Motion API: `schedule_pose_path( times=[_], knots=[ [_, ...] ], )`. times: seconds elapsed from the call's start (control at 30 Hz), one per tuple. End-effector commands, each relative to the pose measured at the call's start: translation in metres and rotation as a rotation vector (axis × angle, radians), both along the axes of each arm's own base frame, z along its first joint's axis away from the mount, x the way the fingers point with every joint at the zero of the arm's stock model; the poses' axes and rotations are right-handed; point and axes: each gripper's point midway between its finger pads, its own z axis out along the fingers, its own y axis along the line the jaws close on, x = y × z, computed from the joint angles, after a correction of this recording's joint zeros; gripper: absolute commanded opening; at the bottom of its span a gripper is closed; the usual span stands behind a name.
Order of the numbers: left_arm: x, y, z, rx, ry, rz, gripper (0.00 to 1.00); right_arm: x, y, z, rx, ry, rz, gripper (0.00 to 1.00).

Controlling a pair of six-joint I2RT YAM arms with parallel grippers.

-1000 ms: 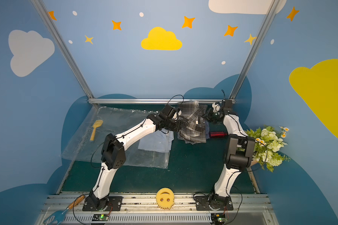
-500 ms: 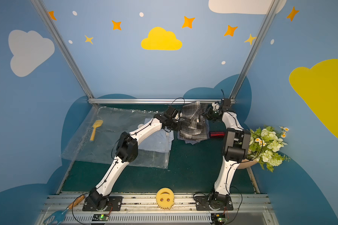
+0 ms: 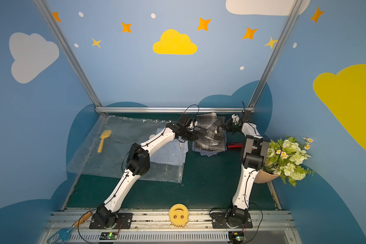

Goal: Take the shirt out of the vacuum bag
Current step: Place the shirt at the center of the board.

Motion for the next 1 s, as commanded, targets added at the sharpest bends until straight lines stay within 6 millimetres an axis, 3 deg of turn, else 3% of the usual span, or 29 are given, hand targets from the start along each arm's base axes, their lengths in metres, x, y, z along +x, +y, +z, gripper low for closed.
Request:
schedule_pose_path(
  times=[0.0,0.17,0.33,0.43,0.57,0.77,0.87,0.97],
  knots=[
    [-0.018,-0.01,-0.005,-0.009,0.04,-0.02,0.08,0.009,-0.002,0.026,-0.008,-0.07,0.009,0.0],
    [-0.019,-0.004,-0.023,0.0,0.072,0.005,0.09,0.003,0.0,0.015,-0.017,-0.046,0.008,0.02],
    [-0.01,0.009,-0.02,0.015,0.061,0.029,0.15,-0.002,-0.001,0.013,-0.047,-0.034,0.009,0.4],
    [-0.006,0.012,-0.006,0.009,0.028,0.031,0.36,-0.004,-0.005,0.026,-0.11,-0.048,-0.004,0.51],
    [-0.006,0.011,0.017,-0.012,-0.005,0.026,0.55,-0.007,-0.005,0.053,-0.203,-0.086,-0.016,0.54],
    [-0.007,0.019,0.06,-0.043,-0.077,0.037,0.58,-0.009,0.004,0.071,-0.407,-0.108,-0.005,0.53],
    [-0.011,0.029,0.075,-0.043,-0.108,0.05,0.57,-0.003,0.023,0.076,-0.305,-0.161,0.032,0.49],
    [-0.015,0.042,0.081,-0.034,-0.113,0.07,0.57,0.006,0.034,0.063,-0.169,-0.179,0.045,0.45]
  ],
)
